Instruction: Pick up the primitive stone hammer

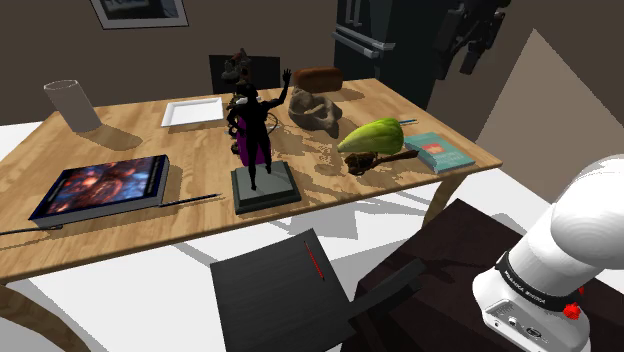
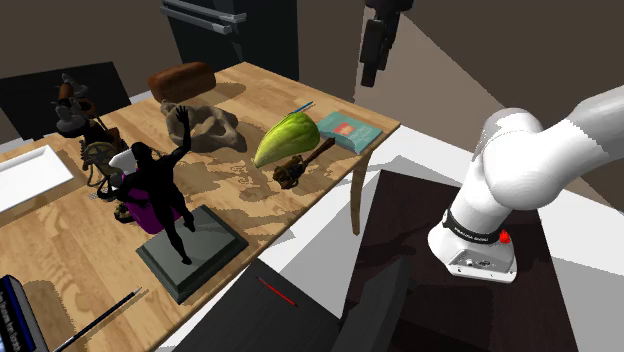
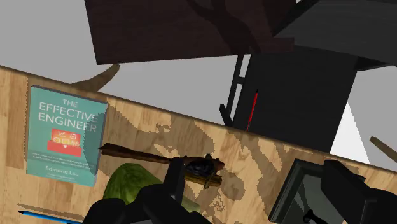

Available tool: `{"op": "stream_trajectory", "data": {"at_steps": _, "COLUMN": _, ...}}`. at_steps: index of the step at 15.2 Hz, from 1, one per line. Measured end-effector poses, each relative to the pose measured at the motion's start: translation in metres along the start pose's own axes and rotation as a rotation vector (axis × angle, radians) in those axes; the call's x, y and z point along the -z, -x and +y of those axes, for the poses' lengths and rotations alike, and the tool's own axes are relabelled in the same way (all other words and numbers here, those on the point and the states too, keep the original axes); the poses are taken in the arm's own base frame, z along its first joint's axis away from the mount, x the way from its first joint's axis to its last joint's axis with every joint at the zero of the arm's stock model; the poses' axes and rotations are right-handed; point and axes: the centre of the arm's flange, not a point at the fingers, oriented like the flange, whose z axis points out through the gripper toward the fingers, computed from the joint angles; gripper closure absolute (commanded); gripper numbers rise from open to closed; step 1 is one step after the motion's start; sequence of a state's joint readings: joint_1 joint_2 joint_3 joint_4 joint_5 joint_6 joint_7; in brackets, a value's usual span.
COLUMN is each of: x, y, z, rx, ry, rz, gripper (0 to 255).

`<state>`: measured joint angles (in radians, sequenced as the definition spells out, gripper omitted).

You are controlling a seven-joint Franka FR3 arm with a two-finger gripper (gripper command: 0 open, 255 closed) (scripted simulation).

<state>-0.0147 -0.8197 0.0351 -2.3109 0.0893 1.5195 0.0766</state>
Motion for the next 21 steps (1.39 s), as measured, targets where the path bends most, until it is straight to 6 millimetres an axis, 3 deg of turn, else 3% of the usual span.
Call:
{"op": "stream_trajectory", "data": {"at_steps": 5, "x": -0.027, "y": -0.024, "z": -0.002, "rx": -0.135, "ry": 0.008, "rz": -0.009, "gripper": 0}}
{"op": "stream_trajectory", "data": {"at_steps": 11, "x": -0.091, "y": -0.081, "z": -0.005, "rx": -0.404, "ry": 0.023, "rz": -0.025, "gripper": 0}}
{"op": "stream_trajectory", "data": {"at_steps": 18, "x": -0.163, "y": -0.141, "z": 0.018, "rx": -0.722, "ry": 0.041, "rz": -0.043, "gripper": 0}}
{"op": "stream_trajectory", "data": {"at_steps": 21, "x": -0.192, "y": -0.157, "z": 0.034, "rx": -0.859, "ry": 0.049, "rz": -0.051, "gripper": 0}}
